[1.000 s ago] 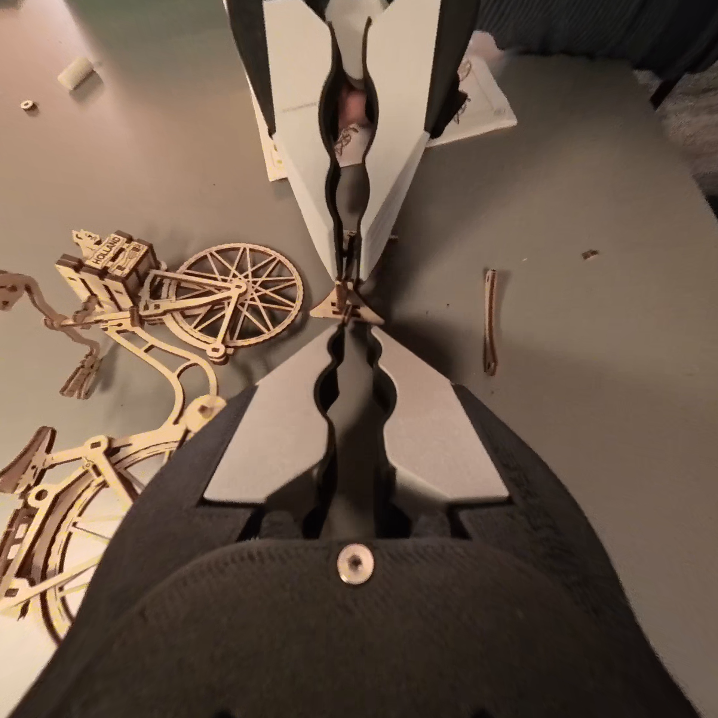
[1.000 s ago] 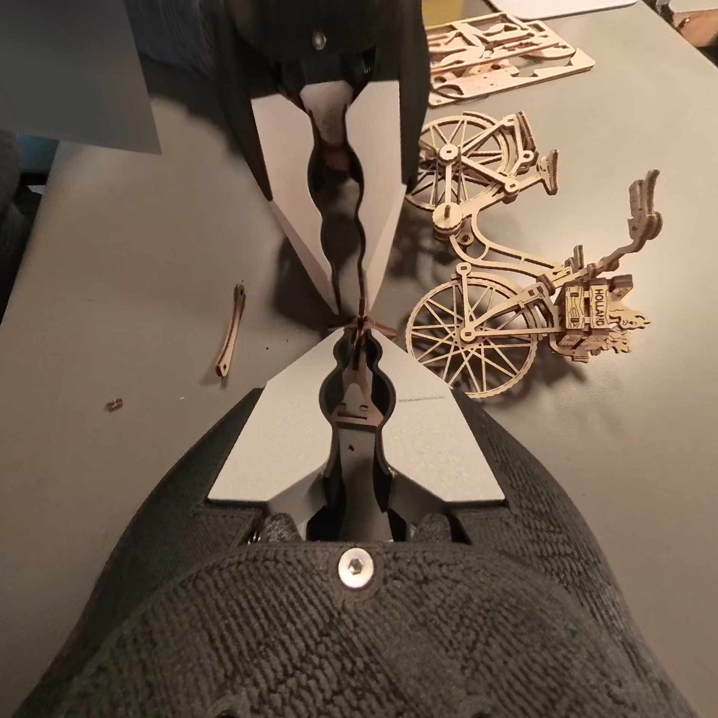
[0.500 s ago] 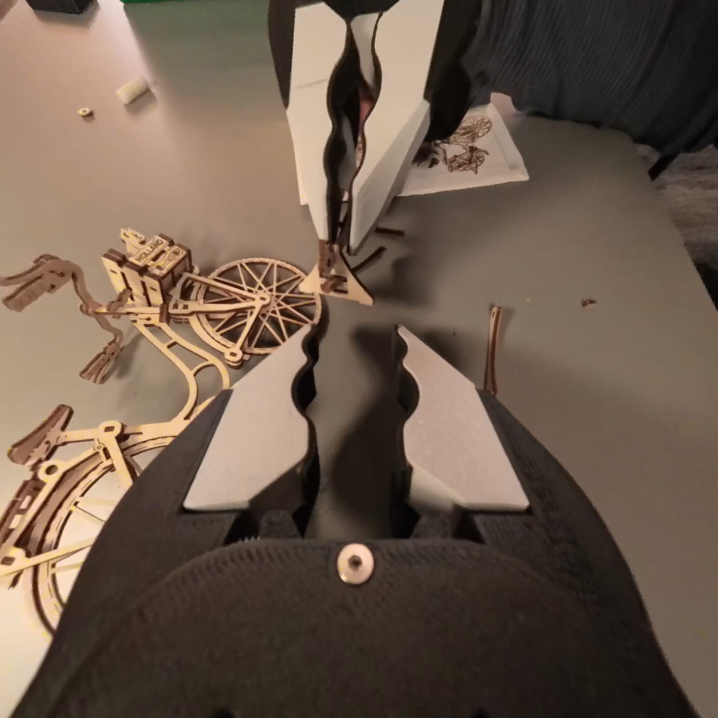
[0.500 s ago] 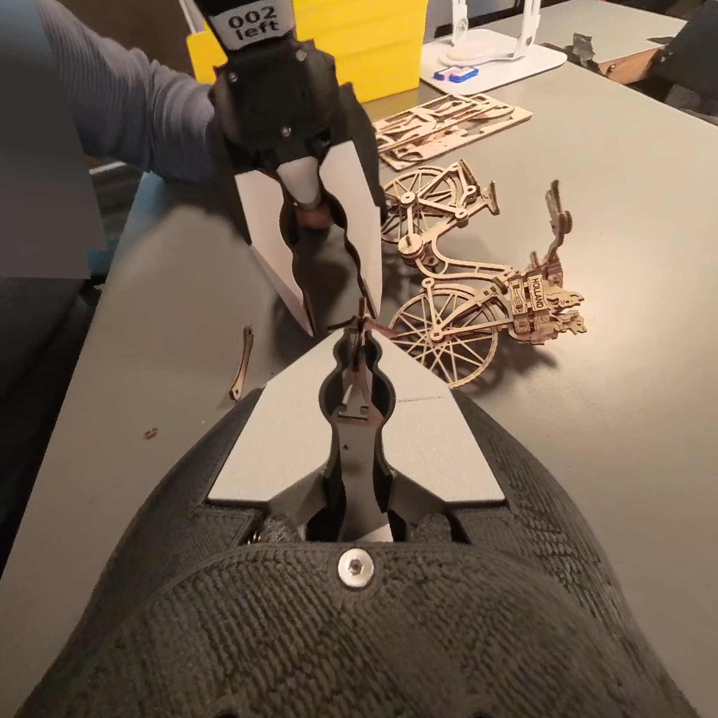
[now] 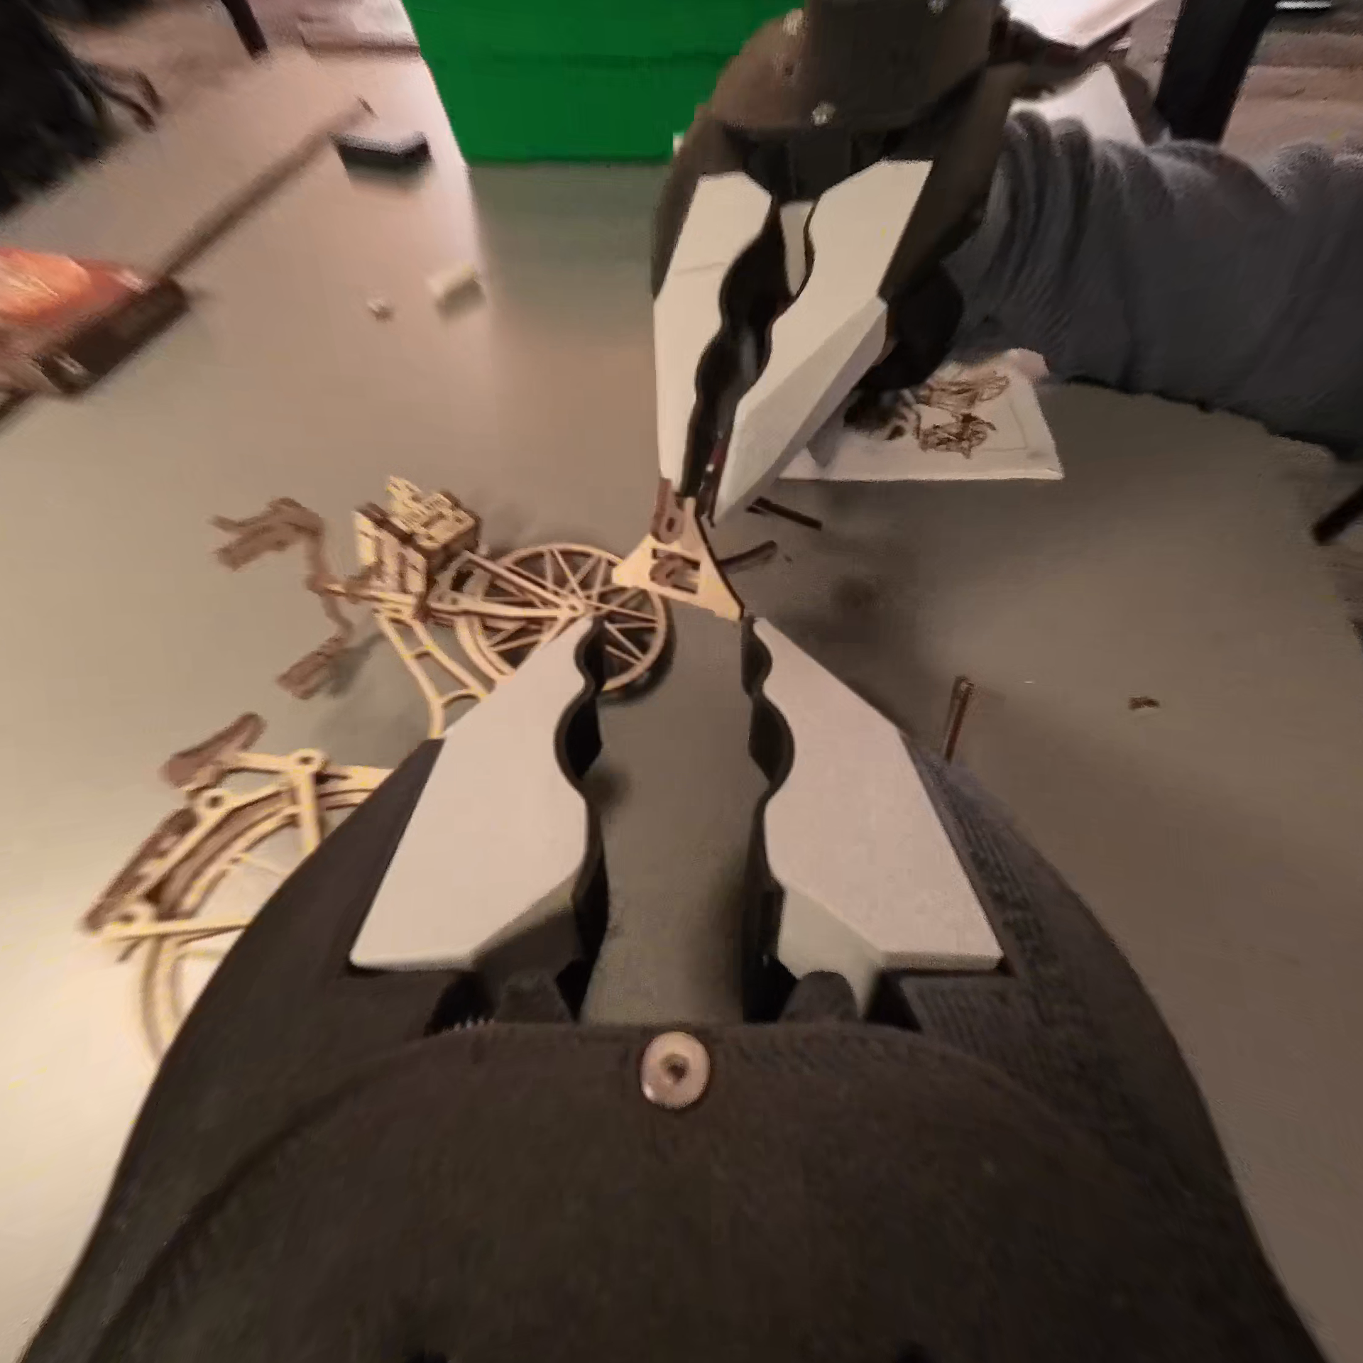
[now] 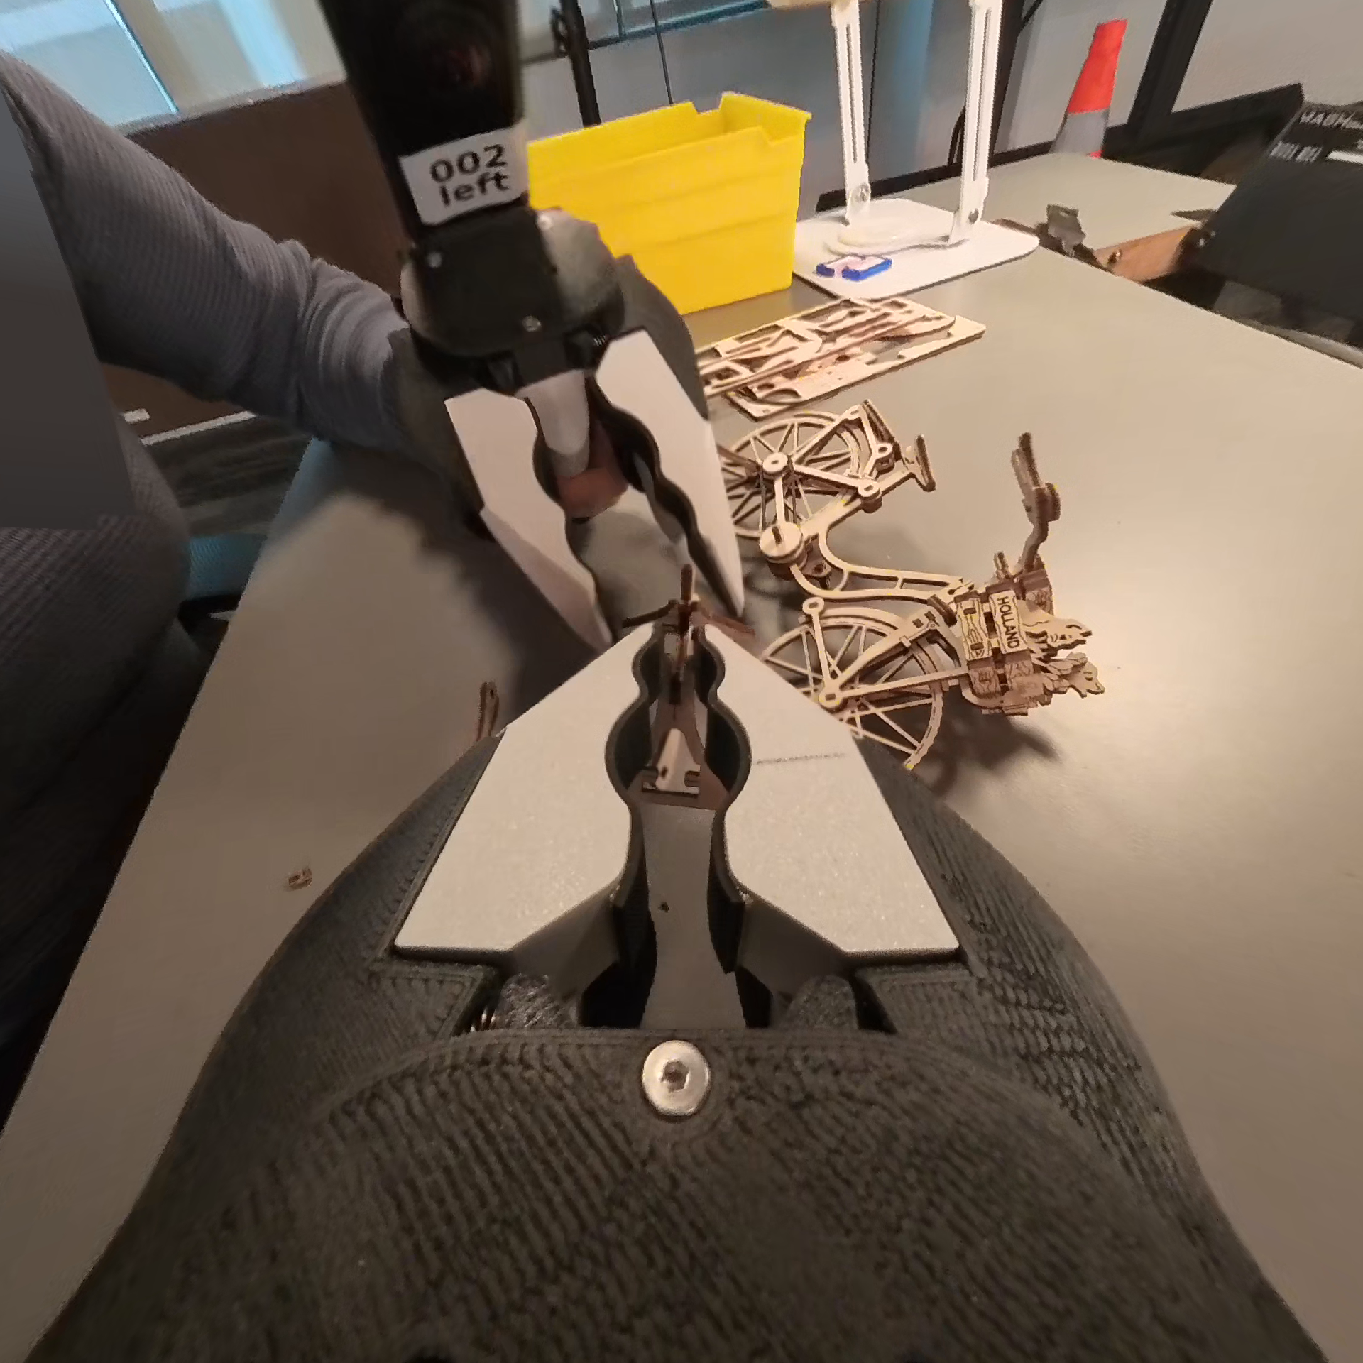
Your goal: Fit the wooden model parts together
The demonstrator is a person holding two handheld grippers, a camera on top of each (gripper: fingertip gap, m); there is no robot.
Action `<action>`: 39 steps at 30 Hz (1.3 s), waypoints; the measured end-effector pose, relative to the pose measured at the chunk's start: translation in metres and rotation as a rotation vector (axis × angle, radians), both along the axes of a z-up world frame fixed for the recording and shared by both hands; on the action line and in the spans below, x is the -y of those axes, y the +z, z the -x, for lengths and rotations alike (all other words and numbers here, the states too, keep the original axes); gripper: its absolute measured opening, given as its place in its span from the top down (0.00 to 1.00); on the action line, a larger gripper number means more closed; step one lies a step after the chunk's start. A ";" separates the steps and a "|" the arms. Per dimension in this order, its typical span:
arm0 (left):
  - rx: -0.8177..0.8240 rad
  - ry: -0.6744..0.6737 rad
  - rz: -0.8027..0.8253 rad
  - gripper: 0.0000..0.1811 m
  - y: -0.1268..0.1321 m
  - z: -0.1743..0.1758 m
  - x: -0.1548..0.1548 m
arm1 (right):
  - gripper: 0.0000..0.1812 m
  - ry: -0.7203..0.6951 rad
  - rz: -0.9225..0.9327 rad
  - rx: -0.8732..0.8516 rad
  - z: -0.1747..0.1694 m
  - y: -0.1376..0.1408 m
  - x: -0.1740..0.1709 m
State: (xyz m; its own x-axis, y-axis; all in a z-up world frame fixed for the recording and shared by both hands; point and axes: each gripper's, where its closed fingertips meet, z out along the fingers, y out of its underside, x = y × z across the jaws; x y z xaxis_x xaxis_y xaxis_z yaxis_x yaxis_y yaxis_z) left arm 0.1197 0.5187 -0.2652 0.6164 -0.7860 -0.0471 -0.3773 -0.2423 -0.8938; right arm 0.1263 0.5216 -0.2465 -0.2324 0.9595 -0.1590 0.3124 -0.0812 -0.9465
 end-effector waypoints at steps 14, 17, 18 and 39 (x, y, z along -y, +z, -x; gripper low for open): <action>0.029 -0.038 -0.089 0.77 0.006 -0.016 0.021 | 0.97 0.016 0.026 -0.016 0.000 0.003 0.004; 0.045 -0.060 -0.033 0.76 0.001 -0.020 0.023 | 0.98 0.015 0.025 -0.015 0.000 0.004 0.003; 0.038 -0.066 -0.025 0.76 -0.002 -0.021 0.024 | 0.97 0.016 0.026 -0.014 0.000 0.003 0.004; 0.022 -0.070 -0.094 0.75 0.003 -0.021 0.022 | 0.97 0.019 0.050 -0.009 0.000 0.002 0.003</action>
